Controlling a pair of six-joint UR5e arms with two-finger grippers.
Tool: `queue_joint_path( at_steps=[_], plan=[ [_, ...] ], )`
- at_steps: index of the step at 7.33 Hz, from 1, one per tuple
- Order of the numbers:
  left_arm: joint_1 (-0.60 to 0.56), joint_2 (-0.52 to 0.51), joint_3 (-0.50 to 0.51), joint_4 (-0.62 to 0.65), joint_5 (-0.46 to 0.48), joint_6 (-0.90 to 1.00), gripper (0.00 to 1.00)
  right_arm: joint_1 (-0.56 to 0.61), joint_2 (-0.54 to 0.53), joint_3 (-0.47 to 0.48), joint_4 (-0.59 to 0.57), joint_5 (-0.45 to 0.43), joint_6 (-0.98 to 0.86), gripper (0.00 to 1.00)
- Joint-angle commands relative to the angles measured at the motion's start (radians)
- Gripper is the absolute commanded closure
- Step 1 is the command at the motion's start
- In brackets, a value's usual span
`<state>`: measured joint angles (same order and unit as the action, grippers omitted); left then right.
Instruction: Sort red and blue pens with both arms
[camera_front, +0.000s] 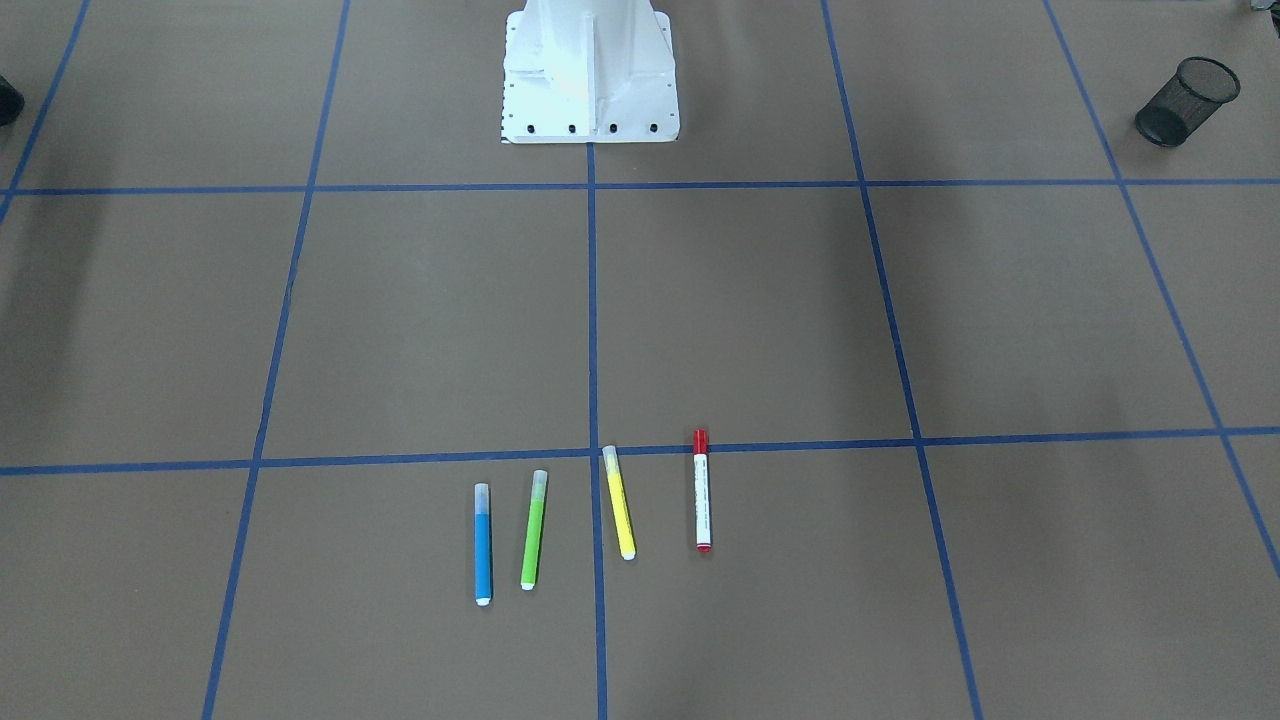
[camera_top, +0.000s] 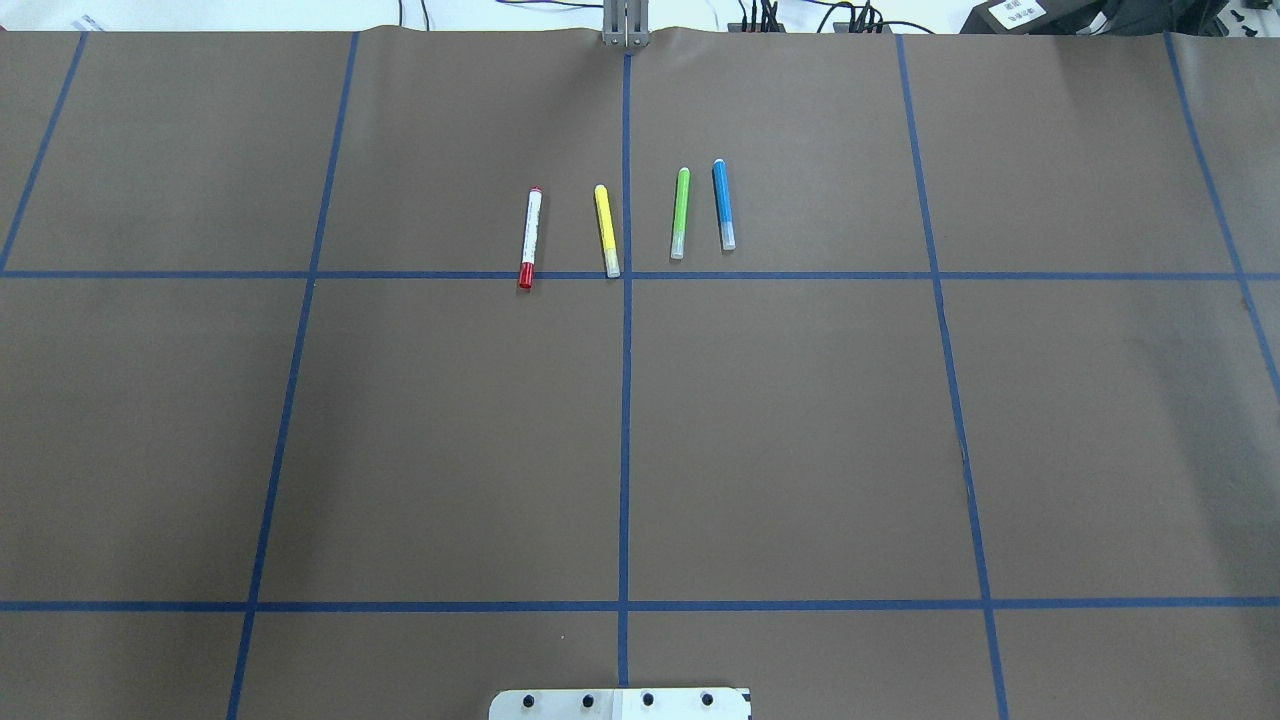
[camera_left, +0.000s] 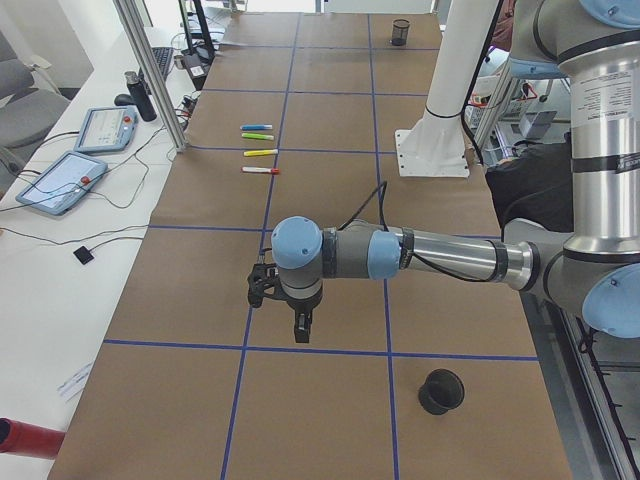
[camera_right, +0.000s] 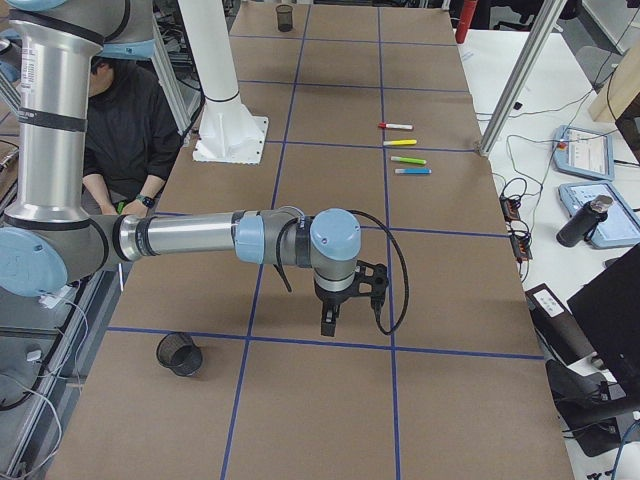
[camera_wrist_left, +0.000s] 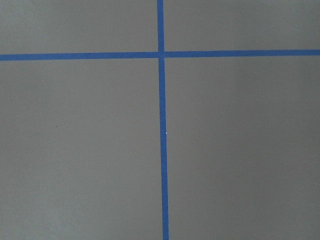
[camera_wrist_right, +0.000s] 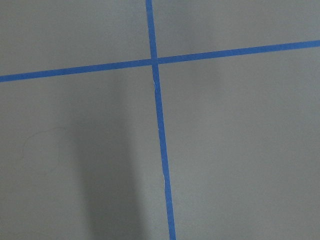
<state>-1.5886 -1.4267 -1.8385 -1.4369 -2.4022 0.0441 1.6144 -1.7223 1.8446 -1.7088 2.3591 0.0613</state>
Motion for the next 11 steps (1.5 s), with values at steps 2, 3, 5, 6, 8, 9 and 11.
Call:
queue_joint_path(
  at_steps=[2, 3, 5, 6, 8, 9, 11],
  plan=[
    [-0.005, -0.003, -0.002, 0.001, 0.000, -0.003, 0.00, -0.001, 0.001, 0.005, 0.000, 0.000, -0.001, 0.00],
    [-0.005, -0.004, -0.002, 0.001, 0.000, -0.003, 0.00, -0.001, 0.003, 0.005, 0.000, -0.001, 0.000, 0.00],
    [-0.005, -0.014, -0.005, 0.001, 0.000, -0.003, 0.00, -0.001, 0.003, 0.002, 0.000, -0.004, 0.003, 0.00],
    [-0.005, -0.018, -0.010, 0.000, 0.000, -0.003, 0.00, -0.001, 0.013, -0.001, -0.003, -0.004, 0.005, 0.00],
    [-0.005, -0.070, -0.016, -0.003, 0.000, -0.004, 0.00, -0.002, 0.047, 0.002, -0.012, -0.003, 0.008, 0.00],
    [-0.002, -0.107, -0.019, -0.007, 0.000, -0.003, 0.00, -0.017, 0.070, -0.004, -0.012, -0.003, 0.009, 0.00],
    [0.009, -0.135, -0.015, -0.107, -0.011, -0.003, 0.00, -0.075, 0.139, -0.013, -0.037, -0.006, 0.011, 0.00]
  ],
)
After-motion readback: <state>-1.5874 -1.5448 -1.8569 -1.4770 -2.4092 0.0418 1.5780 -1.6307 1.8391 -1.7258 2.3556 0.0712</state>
